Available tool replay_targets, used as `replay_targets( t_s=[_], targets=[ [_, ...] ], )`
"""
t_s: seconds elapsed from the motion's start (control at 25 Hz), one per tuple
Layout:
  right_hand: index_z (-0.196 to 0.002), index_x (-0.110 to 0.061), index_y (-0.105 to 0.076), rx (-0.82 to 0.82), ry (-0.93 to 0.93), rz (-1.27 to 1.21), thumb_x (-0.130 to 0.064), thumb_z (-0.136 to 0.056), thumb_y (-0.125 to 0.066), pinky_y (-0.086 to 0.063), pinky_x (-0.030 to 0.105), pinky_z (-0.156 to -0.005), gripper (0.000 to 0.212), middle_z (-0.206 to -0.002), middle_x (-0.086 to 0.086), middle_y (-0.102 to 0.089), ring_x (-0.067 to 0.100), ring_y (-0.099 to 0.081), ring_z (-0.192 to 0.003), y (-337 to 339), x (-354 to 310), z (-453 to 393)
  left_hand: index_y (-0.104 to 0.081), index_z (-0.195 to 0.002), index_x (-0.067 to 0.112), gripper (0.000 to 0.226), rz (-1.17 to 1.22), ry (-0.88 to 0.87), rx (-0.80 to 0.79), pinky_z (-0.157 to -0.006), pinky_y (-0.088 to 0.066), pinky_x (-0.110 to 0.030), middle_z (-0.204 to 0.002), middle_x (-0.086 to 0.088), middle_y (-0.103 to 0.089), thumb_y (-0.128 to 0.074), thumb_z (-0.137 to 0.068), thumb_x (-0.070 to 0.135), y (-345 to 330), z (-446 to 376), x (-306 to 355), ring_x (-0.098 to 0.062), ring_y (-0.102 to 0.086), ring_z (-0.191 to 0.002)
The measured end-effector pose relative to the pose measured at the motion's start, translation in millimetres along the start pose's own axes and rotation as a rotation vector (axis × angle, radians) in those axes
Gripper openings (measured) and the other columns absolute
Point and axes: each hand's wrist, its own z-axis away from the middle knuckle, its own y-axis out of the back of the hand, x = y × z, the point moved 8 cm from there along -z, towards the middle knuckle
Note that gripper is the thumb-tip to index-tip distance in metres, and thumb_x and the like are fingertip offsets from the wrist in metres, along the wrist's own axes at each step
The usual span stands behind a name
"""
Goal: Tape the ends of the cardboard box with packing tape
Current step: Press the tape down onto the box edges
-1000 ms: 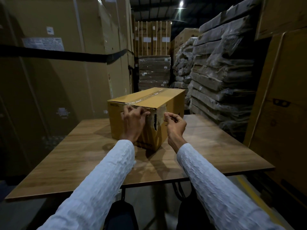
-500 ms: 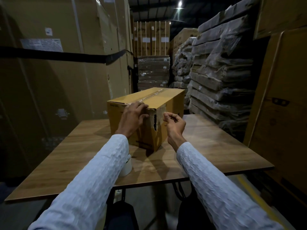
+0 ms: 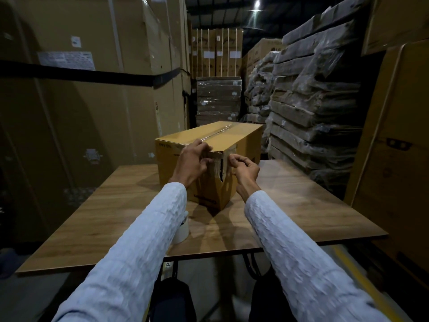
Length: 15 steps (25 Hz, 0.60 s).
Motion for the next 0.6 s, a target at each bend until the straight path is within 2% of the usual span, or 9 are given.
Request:
replay_targets(
  t_s=[0.08,0.2,0.28,0.36,0.44,0.52,0.6],
  targets=[
    [-0.099,-0.003,-0.077,-0.018,-0.018,-0.011,-0.006,-0.086,-0.079,-0.056,0.021,-0.058,0.014,-0.090,0.004,-0.076,0.016,-0.072,-0.085,-3,-2,3,-0.070,-0.119,0.014,0.033,0.019,0.004,-0.002,-0.103,-0.054,-0.045,-0.120,0.001,-0.062,-0.076,-0.087,0.009,0,0,1,-0.019,-0.058,-0.117],
    [-0.103,-0.003,-0.078,-0.011,-0.045,-0.025,-0.006,-0.083,-0.080,-0.060,0.025,-0.069,0.020,-0.092,0.002,-0.077,0.010,-0.072,-0.086,-4,-6,8,-0.070,-0.118,0.014,0.032,0.013,0.008,0.001,-0.103,-0.053,-0.046,-0.120,-0.001,-0.063,-0.077,-0.087,0.011,2,1,3,-0.020,-0.058,-0.117],
    [-0.104,-0.005,-0.077,0.019,-0.073,-0.034,-0.010,-0.078,-0.086,-0.061,0.025,-0.067,0.028,-0.091,0.001,-0.077,0.006,-0.073,-0.080,1,-3,8,-0.070,-0.116,0.014,0.032,0.008,0.012,0.003,-0.102,-0.053,-0.046,-0.120,-0.001,-0.063,-0.078,-0.086,0.011,2,1,4,-0.020,-0.058,-0.116],
    [-0.103,-0.009,-0.076,0.072,-0.095,0.072,-0.022,-0.069,-0.094,-0.059,0.026,-0.061,0.040,-0.091,0.000,-0.075,0.011,-0.071,-0.087,10,0,4,-0.070,-0.116,0.015,0.032,0.007,0.014,0.010,-0.102,-0.053,-0.046,-0.120,0.000,-0.063,-0.079,-0.085,0.011,3,1,4,-0.019,-0.057,-0.116],
    [-0.100,-0.012,-0.075,0.061,-0.102,0.229,-0.031,-0.064,-0.096,-0.061,0.031,-0.068,0.046,-0.093,-0.001,-0.073,0.017,-0.065,-0.096,16,-2,-1,-0.071,-0.116,0.015,0.033,0.005,0.015,0.009,-0.101,-0.053,-0.044,-0.120,0.000,-0.064,-0.079,-0.085,0.010,3,2,4,-0.018,-0.056,-0.114],
    [-0.101,-0.007,-0.074,0.006,-0.078,0.283,-0.023,-0.072,-0.092,-0.062,0.028,-0.069,0.038,-0.091,0.000,-0.072,0.016,-0.066,-0.091,17,-13,-10,-0.071,-0.116,0.015,0.033,0.005,0.013,0.009,-0.100,-0.054,-0.044,-0.119,0.000,-0.064,-0.080,-0.084,0.010,4,1,4,-0.018,-0.056,-0.113],
    [-0.095,-0.006,-0.074,0.021,0.021,0.365,-0.003,-0.083,-0.081,-0.059,0.020,-0.065,0.014,-0.092,0.003,-0.071,0.015,-0.069,-0.088,20,-30,-18,-0.072,-0.115,0.015,0.033,0.020,0.014,0.013,-0.099,-0.055,-0.046,-0.117,0.000,-0.064,-0.080,-0.083,0.010,2,0,2,-0.018,-0.057,-0.112]
  ],
)
